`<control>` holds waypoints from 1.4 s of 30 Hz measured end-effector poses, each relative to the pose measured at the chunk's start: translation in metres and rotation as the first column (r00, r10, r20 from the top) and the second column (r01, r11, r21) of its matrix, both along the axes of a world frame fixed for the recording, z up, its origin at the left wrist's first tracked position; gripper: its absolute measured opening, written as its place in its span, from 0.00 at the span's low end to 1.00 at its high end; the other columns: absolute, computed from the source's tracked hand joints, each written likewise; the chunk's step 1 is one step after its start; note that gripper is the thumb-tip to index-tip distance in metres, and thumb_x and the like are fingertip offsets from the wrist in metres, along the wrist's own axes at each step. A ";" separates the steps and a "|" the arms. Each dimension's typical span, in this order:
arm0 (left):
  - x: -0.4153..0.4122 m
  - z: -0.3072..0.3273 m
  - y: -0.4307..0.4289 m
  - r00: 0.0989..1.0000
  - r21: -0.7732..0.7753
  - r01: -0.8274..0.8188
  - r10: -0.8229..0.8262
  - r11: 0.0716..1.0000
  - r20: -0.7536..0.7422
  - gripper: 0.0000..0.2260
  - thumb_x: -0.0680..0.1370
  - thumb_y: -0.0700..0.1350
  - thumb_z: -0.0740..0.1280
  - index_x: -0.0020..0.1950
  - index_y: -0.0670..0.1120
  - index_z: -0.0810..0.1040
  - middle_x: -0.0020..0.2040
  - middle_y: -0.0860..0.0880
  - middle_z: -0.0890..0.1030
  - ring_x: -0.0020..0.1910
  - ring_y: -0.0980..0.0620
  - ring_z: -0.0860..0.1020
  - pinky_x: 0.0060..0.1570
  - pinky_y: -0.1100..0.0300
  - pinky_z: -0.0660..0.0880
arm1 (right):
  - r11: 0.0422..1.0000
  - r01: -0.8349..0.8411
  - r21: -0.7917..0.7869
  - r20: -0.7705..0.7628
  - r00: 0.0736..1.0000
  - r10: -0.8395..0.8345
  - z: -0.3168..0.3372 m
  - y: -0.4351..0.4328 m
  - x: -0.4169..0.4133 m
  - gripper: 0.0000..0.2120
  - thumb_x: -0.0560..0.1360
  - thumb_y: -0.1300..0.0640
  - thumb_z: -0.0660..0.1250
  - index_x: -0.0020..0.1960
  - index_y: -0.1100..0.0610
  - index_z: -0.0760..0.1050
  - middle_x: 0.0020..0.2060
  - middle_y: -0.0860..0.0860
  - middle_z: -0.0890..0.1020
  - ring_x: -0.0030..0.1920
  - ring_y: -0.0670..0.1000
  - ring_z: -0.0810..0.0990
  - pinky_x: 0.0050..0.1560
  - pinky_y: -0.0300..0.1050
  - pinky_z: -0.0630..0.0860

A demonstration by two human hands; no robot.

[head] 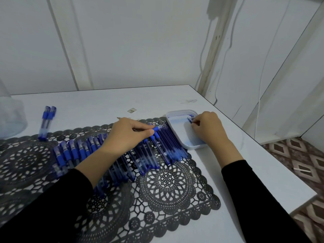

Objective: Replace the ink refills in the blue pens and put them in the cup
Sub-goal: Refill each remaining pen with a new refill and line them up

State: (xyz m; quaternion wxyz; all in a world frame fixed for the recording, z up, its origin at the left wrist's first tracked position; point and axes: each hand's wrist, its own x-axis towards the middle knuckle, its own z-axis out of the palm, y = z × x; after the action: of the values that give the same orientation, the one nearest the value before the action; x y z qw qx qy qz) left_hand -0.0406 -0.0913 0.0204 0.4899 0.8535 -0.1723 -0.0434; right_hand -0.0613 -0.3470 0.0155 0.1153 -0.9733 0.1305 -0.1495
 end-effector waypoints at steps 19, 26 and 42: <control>-0.003 0.002 0.003 1.000 -0.070 -0.003 0.002 0.998 -0.020 0.08 0.75 0.49 0.74 0.53 0.56 0.86 0.46 0.61 0.85 0.44 0.66 0.81 0.38 0.79 0.71 | 0.967 0.009 0.255 0.081 0.996 -0.031 -0.001 0.009 0.002 0.12 0.73 0.66 0.63 0.46 0.56 0.84 0.45 0.52 0.85 0.48 0.53 0.80 0.50 0.39 0.75; -0.016 0.015 0.025 1.000 -0.280 -0.024 0.022 0.960 -0.009 0.08 0.74 0.45 0.74 0.52 0.55 0.85 0.41 0.56 0.86 0.41 0.59 0.84 0.48 0.67 0.78 | 0.537 -0.250 0.806 0.313 0.950 -0.026 0.035 0.051 -0.017 0.08 0.74 0.63 0.71 0.49 0.53 0.83 0.40 0.50 0.83 0.37 0.43 0.79 0.40 0.32 0.74; -0.066 0.005 0.149 0.926 -0.270 -0.172 0.249 0.948 0.284 0.10 0.73 0.41 0.73 0.53 0.52 0.84 0.44 0.62 0.85 0.44 0.61 0.84 0.47 0.70 0.78 | -0.100 -0.255 0.962 0.271 0.938 0.216 0.051 0.183 -0.024 0.06 0.77 0.63 0.66 0.50 0.56 0.80 0.42 0.48 0.81 0.33 0.44 0.68 0.33 0.39 0.62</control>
State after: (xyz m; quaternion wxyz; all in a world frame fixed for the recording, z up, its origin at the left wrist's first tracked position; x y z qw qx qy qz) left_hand -0.1071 0.0580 0.0249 0.5574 0.7975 -0.1589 0.1672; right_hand -0.0856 -0.1643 0.0670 0.8065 -0.5908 0.0227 0.0009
